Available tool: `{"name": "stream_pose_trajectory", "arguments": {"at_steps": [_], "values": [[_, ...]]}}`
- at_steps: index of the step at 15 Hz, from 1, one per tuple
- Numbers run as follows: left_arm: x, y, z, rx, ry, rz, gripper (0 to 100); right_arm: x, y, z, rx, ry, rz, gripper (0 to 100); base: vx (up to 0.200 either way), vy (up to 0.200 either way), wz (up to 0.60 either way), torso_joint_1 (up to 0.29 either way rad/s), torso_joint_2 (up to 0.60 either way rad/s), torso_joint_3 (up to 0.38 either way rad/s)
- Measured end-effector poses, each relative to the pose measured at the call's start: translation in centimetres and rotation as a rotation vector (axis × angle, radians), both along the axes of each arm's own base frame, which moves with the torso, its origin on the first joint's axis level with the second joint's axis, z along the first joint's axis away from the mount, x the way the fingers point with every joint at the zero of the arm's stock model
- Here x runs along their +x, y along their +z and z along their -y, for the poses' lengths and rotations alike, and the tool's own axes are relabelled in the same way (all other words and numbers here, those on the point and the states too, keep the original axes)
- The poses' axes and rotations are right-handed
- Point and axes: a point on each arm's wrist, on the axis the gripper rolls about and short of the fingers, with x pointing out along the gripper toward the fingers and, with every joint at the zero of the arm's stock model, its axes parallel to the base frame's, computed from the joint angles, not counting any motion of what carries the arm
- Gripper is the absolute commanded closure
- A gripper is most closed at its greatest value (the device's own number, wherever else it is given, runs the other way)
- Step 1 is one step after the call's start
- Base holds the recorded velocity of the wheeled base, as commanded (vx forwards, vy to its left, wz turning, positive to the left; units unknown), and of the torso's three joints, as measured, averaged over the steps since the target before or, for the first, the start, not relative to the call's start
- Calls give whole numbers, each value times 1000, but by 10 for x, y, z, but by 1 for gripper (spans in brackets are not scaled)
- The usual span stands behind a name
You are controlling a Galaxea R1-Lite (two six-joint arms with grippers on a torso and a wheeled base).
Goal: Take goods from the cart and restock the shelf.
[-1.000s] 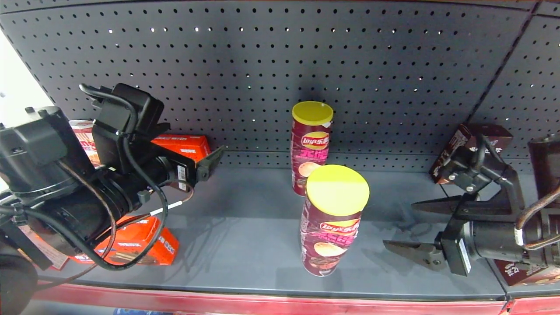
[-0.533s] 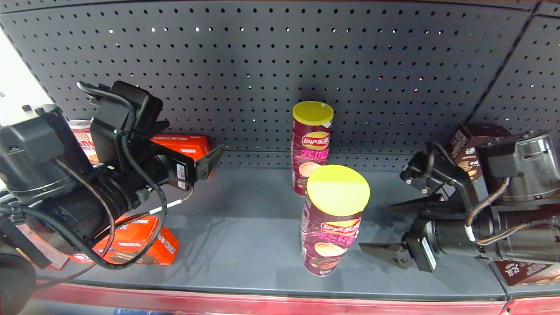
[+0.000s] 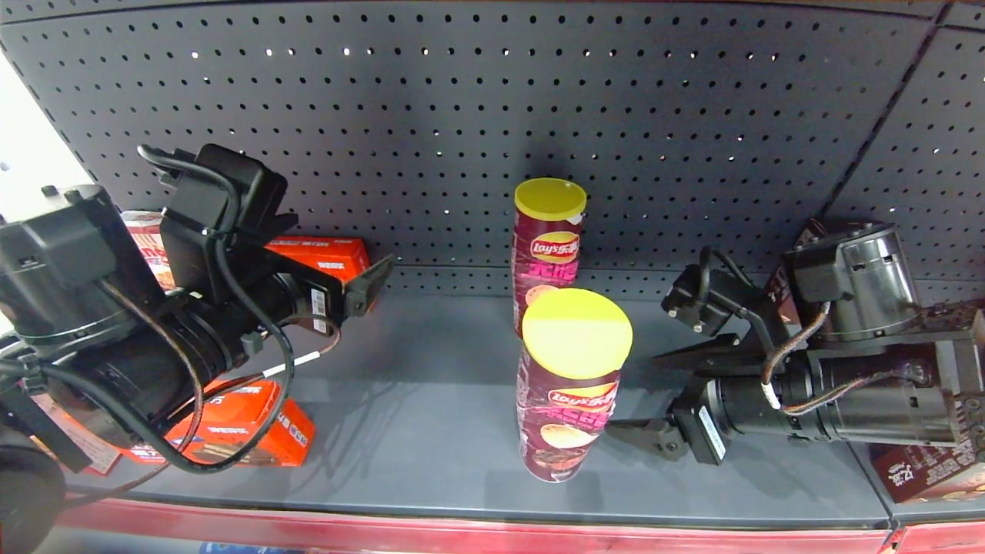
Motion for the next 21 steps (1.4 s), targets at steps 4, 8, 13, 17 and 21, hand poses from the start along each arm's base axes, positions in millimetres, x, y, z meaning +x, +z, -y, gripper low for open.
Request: {"name": "stream_pose_trajectory", "arguments": {"at_steps": [4,8,13,17,21], "values": [[0,-1,0,0,0,-2,0,2,-1,1,-2,-7,-2,0,0,0,0,0,0,0],[0,-1,0,1,0,-3,0,3,-1,1,-1,-9,-1,0,0,0,0,0,0,0],[0,-1,0,2,0,-5,0,2,-1,-1,1,-1,2,0,0,0,0,0,0,0],[-1,-4,0,5,0,-13,0,1,-3,-1,-3,1,-3,0,0,0,0,0,0,0],[-3,-8,-1,10,0,-25,0,-6,-5,8,-7,-18,-7,0,0,0,0,0,0,0]]}}
